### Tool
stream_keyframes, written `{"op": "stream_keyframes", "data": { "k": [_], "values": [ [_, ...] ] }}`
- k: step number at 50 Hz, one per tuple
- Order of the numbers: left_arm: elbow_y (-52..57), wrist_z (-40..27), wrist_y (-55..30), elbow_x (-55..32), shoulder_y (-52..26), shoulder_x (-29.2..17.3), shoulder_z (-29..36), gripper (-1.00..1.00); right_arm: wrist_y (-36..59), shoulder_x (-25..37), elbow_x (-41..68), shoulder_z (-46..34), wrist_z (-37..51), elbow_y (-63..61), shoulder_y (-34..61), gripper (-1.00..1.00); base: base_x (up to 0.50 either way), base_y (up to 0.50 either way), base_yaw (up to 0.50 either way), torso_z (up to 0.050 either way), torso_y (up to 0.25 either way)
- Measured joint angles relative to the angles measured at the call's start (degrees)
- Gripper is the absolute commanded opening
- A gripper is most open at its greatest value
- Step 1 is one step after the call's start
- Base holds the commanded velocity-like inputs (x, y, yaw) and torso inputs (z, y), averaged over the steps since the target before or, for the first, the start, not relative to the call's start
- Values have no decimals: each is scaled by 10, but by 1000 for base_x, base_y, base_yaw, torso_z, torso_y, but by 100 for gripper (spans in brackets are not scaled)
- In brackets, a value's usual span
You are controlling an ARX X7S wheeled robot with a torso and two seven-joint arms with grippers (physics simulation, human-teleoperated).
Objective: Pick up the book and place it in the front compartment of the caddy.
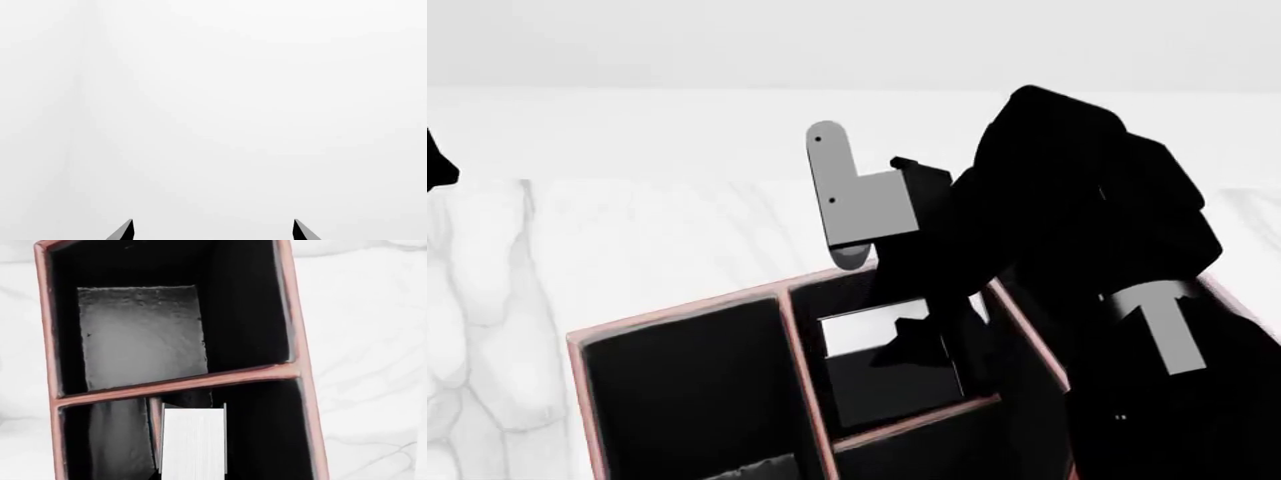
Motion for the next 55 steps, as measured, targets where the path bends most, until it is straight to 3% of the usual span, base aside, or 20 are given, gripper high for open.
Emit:
{"op": "stream_keyframes", "data": {
  "k": [25, 26, 55],
  "values": [
    [-2, -1, 2, -2, -1, -3, 1, 100, 12, -1, 1, -6, 3, -1, -8, -100, 0, 0, 0, 0, 1],
    [-2, -1, 3, -2, -1, -3, 1, 100, 13, -1, 1, -6, 4, -1, -8, 100, 0, 0, 0, 0, 0],
    [-2, -4, 7, -3, 2, -5, 3, 100, 18, -1, 0, 4, -5, 0, -7, 100, 0, 0, 0, 0, 0]
  ]
}}
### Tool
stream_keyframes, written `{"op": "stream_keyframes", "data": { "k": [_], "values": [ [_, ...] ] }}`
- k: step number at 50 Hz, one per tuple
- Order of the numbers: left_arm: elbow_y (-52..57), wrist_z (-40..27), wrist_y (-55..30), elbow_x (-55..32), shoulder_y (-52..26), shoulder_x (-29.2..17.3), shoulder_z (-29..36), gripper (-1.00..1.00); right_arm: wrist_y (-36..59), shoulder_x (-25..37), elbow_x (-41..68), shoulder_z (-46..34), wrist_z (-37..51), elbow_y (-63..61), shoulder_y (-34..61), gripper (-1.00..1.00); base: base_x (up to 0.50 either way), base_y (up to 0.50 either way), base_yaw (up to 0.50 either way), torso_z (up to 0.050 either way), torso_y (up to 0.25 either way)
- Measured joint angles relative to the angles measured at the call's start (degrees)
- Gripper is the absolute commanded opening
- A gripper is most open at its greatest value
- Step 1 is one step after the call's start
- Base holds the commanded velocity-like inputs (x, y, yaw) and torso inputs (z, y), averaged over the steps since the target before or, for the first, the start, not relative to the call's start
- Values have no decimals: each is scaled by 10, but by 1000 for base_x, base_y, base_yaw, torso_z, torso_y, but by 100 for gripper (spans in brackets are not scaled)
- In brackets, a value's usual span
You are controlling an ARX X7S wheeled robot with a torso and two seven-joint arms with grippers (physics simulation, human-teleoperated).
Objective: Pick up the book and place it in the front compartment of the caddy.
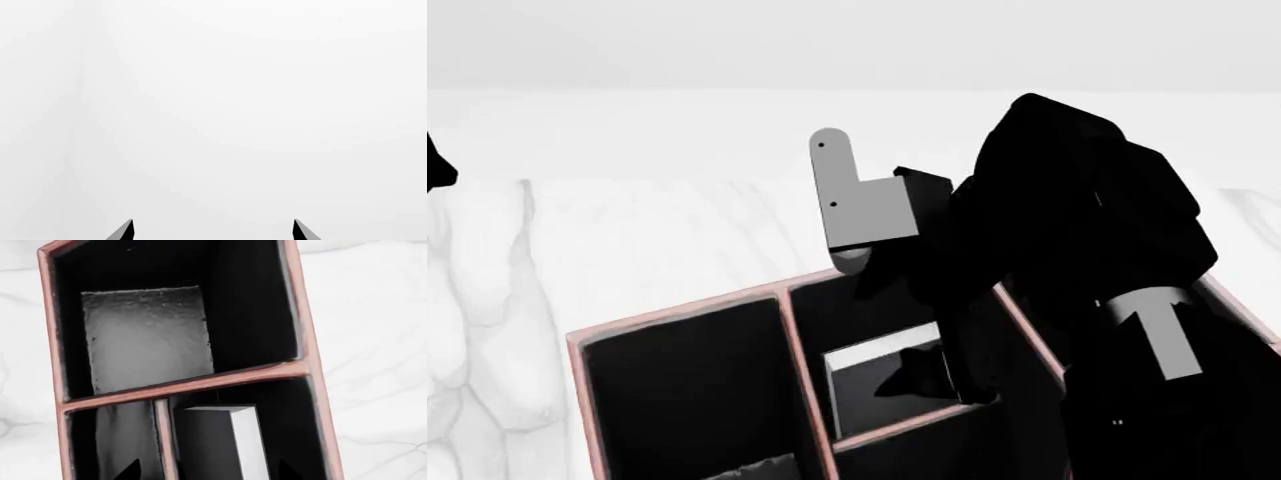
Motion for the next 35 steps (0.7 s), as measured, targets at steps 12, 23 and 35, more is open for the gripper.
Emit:
{"op": "stream_keyframes", "data": {
  "k": [12, 23, 35],
  "values": [
    [0, -1, 0, -2, -1, -2, -1, 100, -1, 1, 1, 3, 4, 0, 6, 100, 0, 0, 0, 0, 0],
    [-1, -2, 1, -3, -2, -2, 0, 100, -3, 3, 4, 18, 15, 0, 22, 100, 0, 0, 0, 0, 0],
    [-2, -2, 3, -2, -2, -2, 3, 100, -10, 8, 6, 48, 35, 0, 60, 100, 0, 0, 0, 0, 0]
  ]
}}
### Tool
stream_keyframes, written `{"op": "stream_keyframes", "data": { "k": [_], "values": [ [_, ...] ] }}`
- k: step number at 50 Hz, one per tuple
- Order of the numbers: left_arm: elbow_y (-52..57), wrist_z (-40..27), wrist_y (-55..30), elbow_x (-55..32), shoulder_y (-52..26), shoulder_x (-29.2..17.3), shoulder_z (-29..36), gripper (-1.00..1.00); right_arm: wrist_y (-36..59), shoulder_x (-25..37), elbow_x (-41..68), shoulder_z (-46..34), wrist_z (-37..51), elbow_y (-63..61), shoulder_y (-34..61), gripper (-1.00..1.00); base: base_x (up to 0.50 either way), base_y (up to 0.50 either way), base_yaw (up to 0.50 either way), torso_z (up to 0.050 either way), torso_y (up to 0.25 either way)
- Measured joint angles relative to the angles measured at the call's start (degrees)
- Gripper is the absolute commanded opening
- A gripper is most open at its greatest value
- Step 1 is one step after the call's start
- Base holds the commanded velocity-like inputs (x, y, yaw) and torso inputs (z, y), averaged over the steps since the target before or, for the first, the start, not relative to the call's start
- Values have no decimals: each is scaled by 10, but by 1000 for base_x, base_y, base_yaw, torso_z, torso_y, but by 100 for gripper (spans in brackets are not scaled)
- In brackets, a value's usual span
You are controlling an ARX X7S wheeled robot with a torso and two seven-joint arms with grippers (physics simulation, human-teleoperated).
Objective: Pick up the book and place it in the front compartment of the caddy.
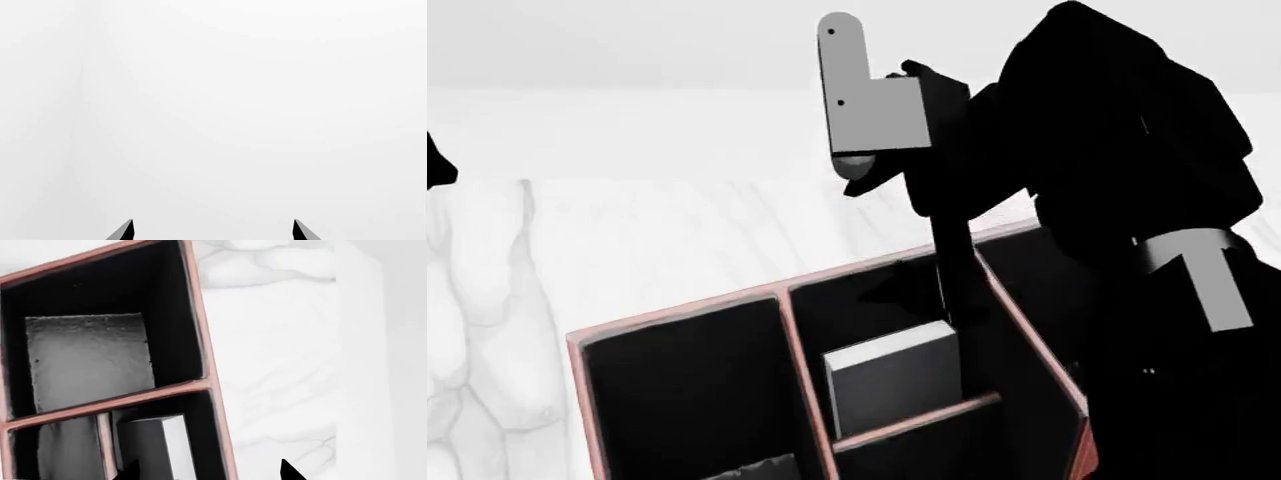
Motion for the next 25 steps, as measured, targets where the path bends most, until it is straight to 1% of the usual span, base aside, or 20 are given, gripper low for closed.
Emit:
{"op": "stream_keyframes", "data": {
  "k": [25],
  "values": [
    [1, -2, 0, -4, -1, -3, 1, 100, -38, 18, 8, 112, 53, 0, 66, 100, 0, 0, 0, 0, 0]
  ]
}}
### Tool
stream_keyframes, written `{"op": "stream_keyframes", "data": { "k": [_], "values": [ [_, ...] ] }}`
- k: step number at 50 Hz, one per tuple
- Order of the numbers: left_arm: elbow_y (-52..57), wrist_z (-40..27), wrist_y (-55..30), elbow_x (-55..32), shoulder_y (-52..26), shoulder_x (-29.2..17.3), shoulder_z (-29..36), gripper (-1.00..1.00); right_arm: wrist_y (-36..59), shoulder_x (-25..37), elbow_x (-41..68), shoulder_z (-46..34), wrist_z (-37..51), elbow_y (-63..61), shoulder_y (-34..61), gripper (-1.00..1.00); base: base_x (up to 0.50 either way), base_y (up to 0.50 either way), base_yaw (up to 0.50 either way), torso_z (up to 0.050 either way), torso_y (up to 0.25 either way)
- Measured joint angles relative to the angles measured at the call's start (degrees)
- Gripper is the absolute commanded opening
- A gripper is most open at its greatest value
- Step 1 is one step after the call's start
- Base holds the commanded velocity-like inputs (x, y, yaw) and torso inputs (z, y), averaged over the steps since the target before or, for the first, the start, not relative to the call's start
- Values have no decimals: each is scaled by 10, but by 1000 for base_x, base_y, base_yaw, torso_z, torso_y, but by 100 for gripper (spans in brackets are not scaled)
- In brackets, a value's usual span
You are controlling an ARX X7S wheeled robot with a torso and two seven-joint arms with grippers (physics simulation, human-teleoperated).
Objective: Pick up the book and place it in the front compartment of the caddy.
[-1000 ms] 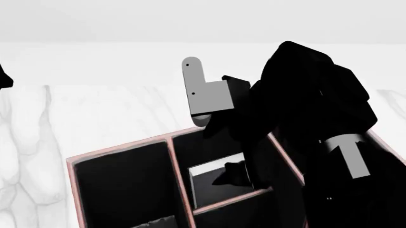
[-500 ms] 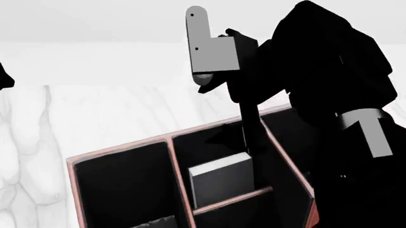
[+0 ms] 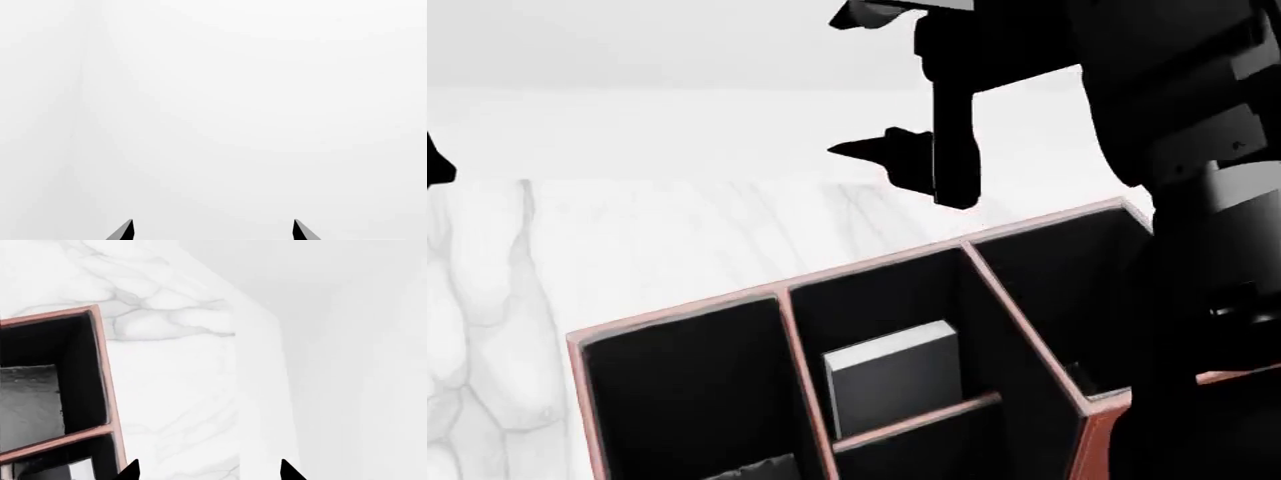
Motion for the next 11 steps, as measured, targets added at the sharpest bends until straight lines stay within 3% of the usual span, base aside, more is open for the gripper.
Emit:
{"op": "stream_keyframes", "data": {
  "k": [11],
  "values": [
    [0, -1, 0, -1, -2, -1, 1, 100, -20, 11, 3, 61, 41, 0, 10, 100, 0, 0, 0, 0, 0]
  ]
}}
